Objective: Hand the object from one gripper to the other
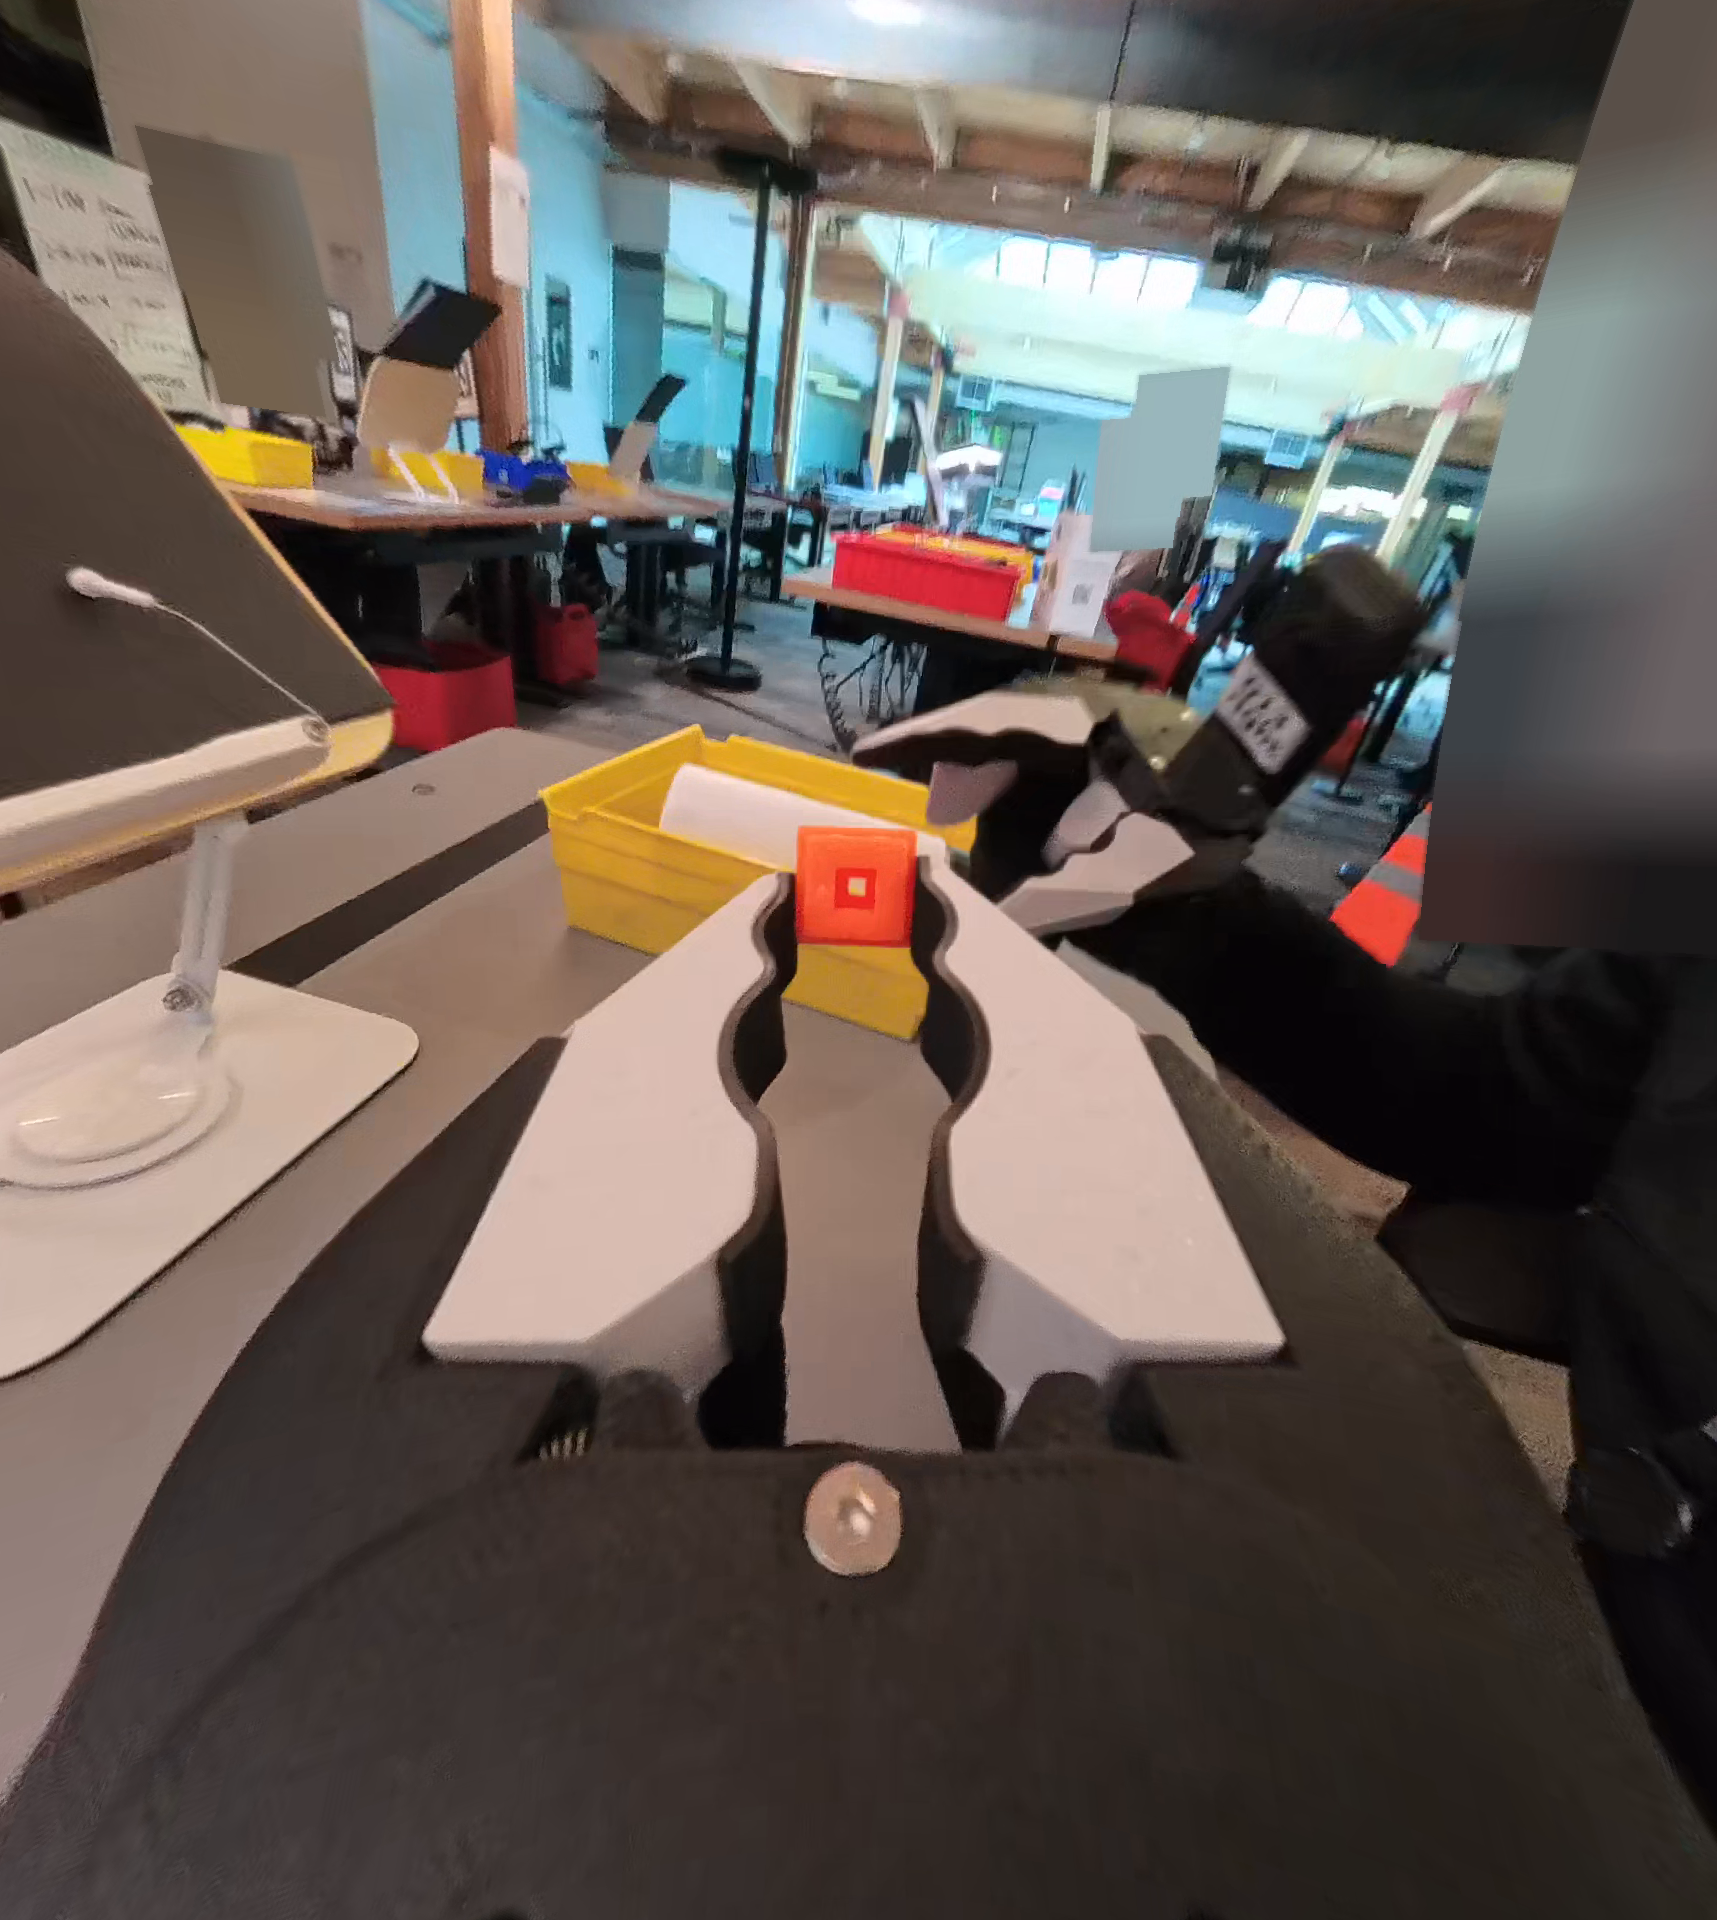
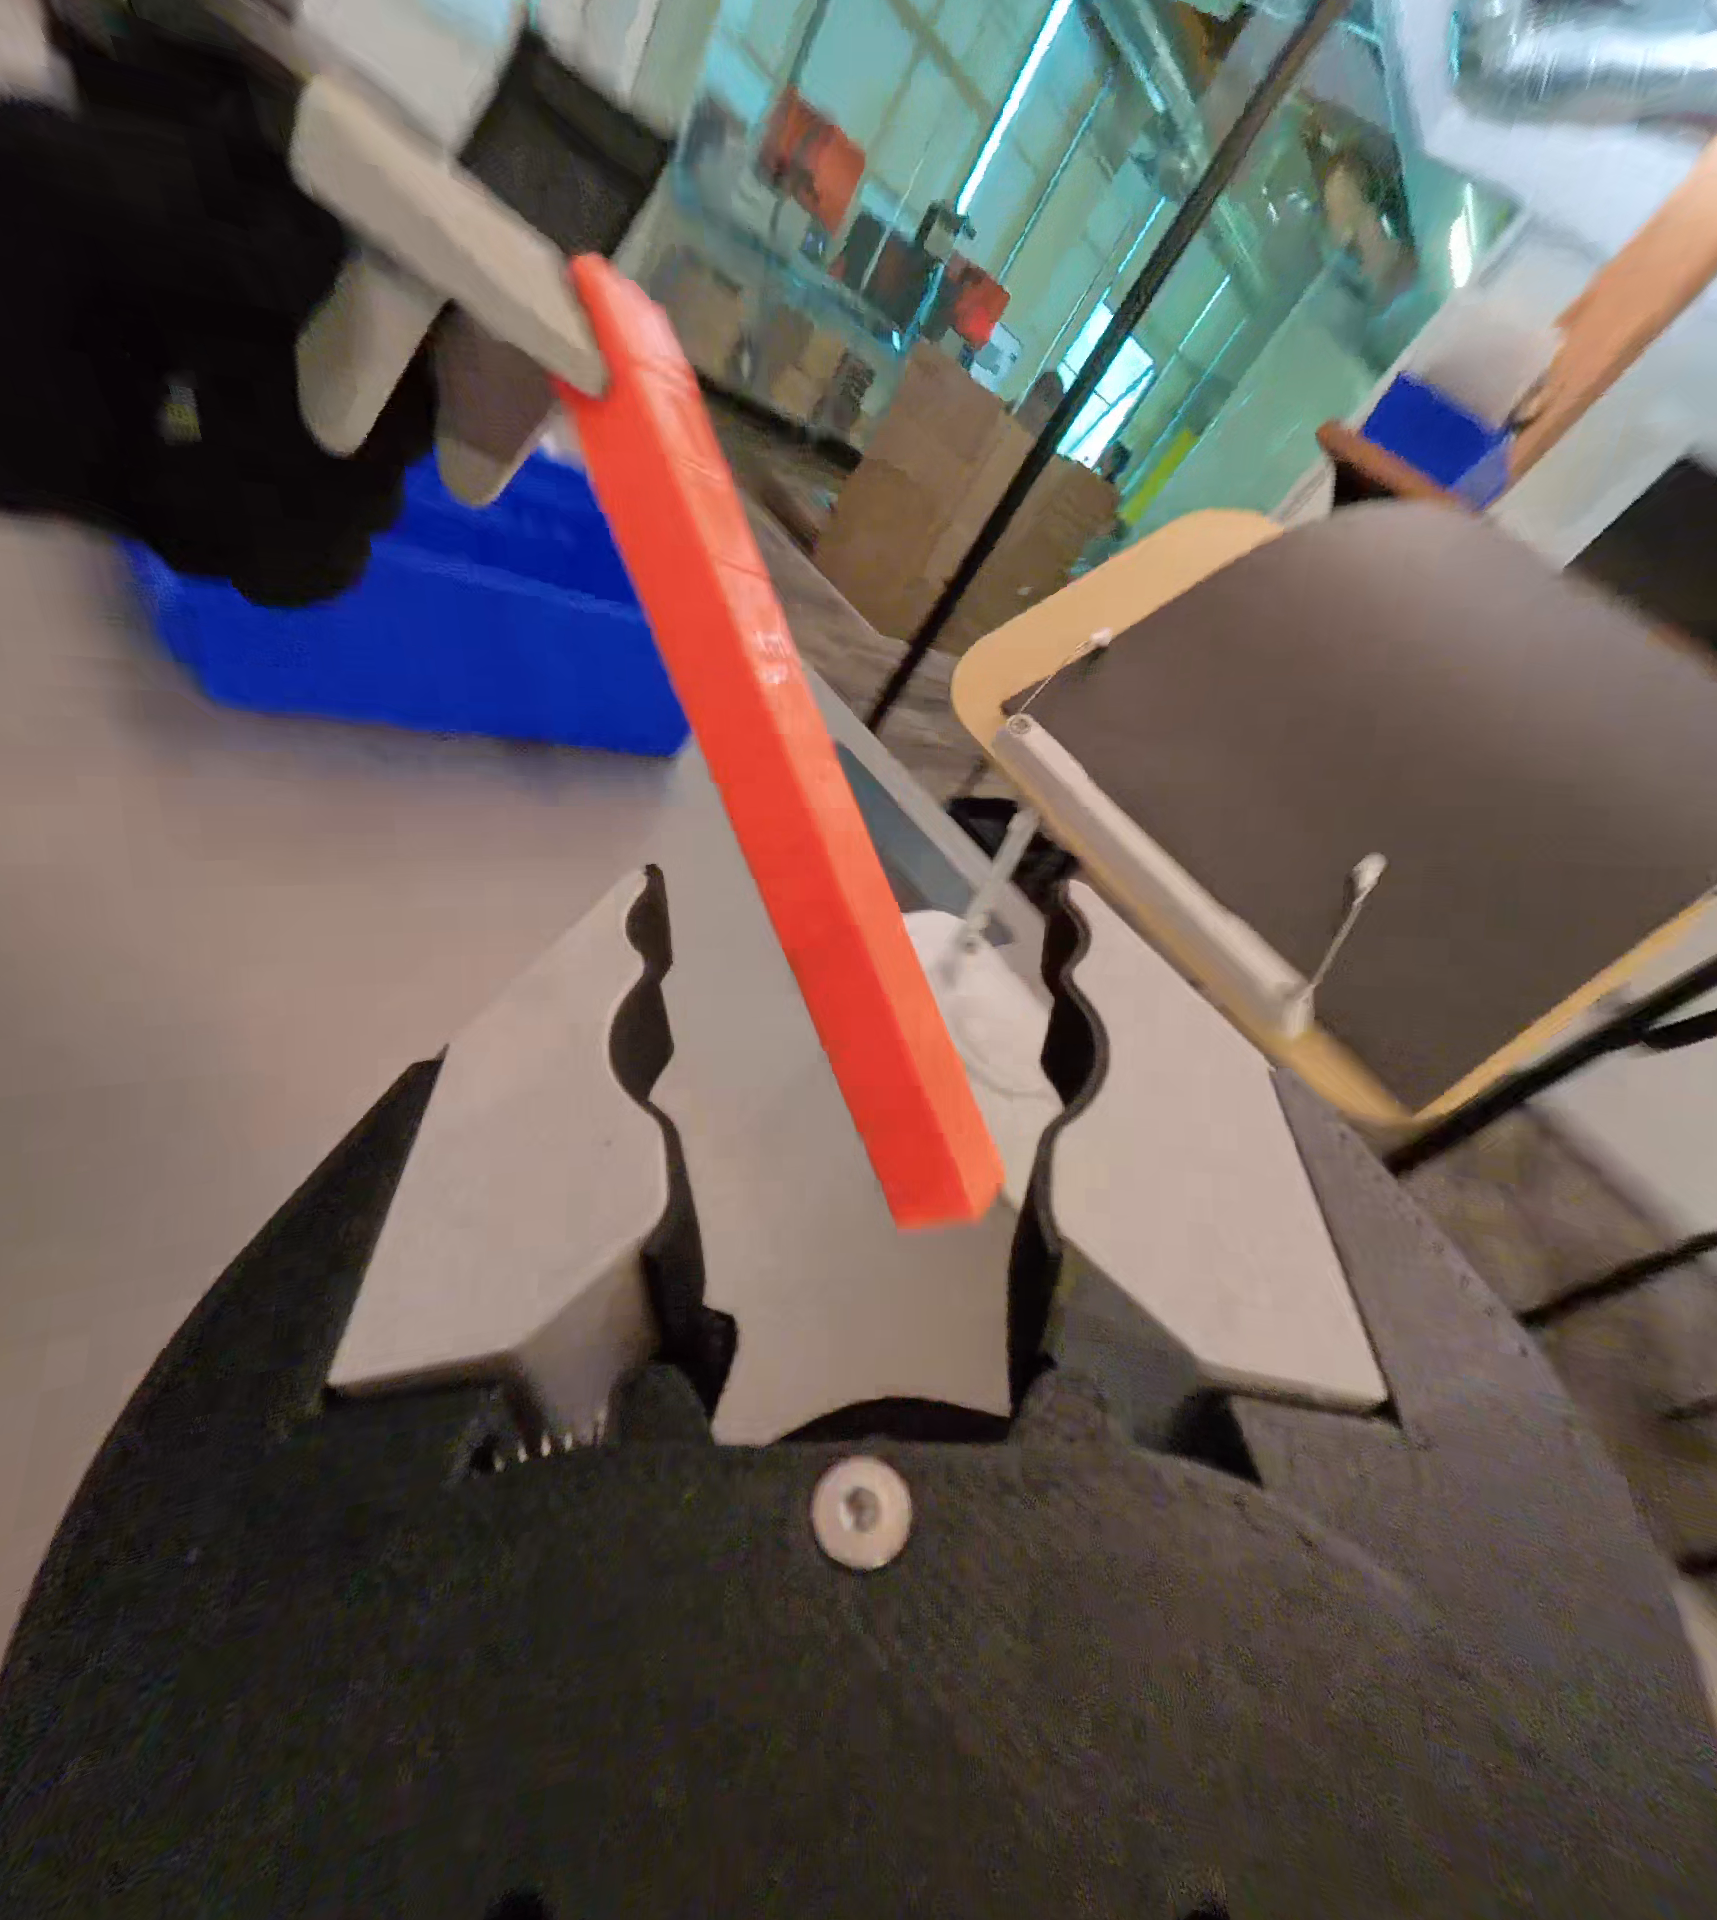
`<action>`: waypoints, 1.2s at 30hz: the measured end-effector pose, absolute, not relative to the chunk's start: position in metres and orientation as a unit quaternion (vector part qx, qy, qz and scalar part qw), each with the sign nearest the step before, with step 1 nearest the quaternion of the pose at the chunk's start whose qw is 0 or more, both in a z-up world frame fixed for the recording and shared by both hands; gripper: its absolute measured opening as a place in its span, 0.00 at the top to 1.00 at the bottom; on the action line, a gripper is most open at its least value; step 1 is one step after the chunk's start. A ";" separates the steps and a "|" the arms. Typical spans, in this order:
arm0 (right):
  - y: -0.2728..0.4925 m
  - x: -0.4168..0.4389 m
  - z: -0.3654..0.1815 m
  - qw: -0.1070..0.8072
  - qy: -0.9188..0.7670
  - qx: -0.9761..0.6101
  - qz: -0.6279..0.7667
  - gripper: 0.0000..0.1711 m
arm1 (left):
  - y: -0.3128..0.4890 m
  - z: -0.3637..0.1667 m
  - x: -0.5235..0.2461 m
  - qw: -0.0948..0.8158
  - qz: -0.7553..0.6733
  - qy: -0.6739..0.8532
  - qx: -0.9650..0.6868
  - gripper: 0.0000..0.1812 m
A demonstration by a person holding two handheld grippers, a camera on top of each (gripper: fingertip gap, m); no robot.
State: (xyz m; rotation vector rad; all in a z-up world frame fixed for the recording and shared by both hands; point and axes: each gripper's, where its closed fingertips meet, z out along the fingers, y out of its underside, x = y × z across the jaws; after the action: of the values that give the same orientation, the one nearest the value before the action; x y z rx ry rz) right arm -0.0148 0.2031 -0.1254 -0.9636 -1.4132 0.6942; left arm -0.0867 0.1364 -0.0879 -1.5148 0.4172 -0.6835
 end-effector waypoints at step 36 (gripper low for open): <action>0.165 -0.028 -0.137 0.329 -0.401 -0.401 0.756 0.88 | 0.116 -0.065 -0.118 0.712 -0.418 0.125 -0.550 0.89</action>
State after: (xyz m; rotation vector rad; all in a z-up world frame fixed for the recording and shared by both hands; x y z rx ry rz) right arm -0.0283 0.1650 -0.1368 -1.0488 -1.0487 1.9775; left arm -0.1184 0.1158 -0.0651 -1.2194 0.2768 -0.9274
